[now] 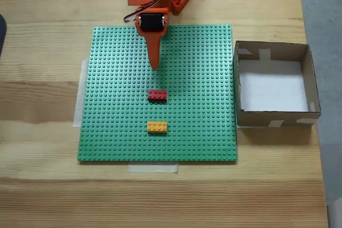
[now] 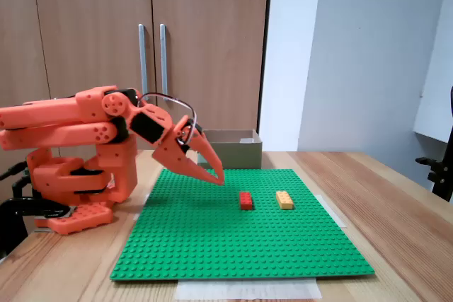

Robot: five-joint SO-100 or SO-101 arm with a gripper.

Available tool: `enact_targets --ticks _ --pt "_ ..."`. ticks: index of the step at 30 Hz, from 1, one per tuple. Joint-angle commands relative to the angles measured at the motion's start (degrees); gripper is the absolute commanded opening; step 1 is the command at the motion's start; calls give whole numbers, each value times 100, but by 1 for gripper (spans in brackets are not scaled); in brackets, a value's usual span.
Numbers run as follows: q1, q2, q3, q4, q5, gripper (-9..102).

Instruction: Pick the yellow lego block and put it in the box.

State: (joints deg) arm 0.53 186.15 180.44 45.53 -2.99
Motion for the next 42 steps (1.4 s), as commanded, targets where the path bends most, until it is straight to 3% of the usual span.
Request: enact_targets --ticks 1,11,14,21,30,42 --pt "26 -132 -352 158 132 -1" --pt "26 -1538 -1696 413 -105 -1" --pt "9 -2663 -2883 1169 -202 1" --pt "53 -4052 -4746 2092 -325 1" --pt "26 -5194 -6284 2751 -211 2" --pt "-79 -6671 -7084 2496 -229 9"
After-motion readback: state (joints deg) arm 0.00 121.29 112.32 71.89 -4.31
